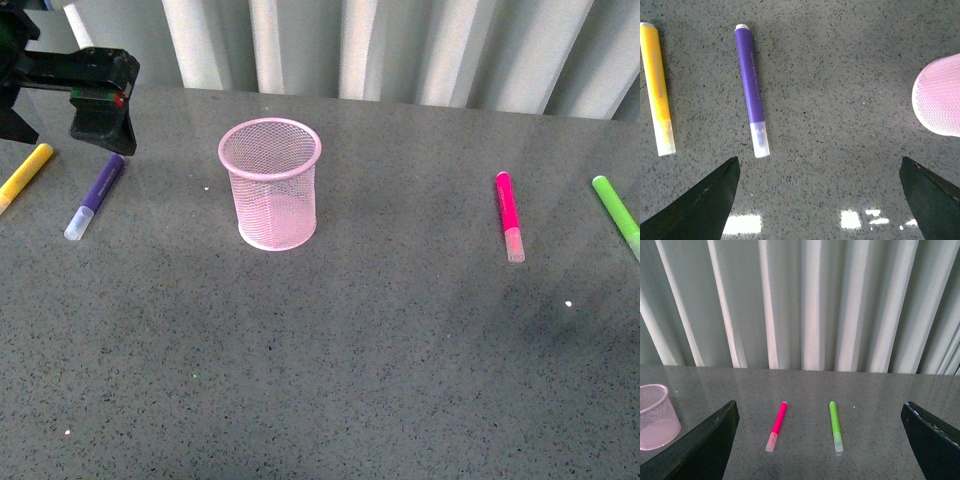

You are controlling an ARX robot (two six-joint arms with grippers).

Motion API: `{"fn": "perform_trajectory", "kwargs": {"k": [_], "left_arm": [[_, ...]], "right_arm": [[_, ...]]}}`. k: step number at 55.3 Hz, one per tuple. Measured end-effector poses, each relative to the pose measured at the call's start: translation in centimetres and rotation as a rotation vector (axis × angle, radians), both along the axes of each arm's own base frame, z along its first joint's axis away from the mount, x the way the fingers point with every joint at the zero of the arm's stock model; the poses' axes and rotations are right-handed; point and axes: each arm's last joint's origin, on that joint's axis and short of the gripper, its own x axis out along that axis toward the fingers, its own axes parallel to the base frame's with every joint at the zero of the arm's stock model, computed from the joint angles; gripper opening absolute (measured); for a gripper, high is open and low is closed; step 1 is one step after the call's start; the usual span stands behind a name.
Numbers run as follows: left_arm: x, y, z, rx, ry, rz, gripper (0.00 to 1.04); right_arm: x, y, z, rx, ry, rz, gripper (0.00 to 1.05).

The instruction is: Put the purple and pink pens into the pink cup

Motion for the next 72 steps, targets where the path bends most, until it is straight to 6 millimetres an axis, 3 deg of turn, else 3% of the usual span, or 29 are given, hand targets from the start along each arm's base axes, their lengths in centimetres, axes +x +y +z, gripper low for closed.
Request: {"fn": "perform_trajectory", "kwargs": {"k": [24, 72], "left_arm": [[5.4, -0.3, -2.7, 0.013, 0.044, -0.022, 0.98], [8.3, 0.3, -6.4, 0.021, 0.104, -0.008, 0.98]], "right_arm": [[0.0, 0.0, 0.0, 0.000, 0.000, 0.000, 0.98], [0.0, 0.0, 0.0, 0.000, 0.000, 0.000, 0.98]]}}
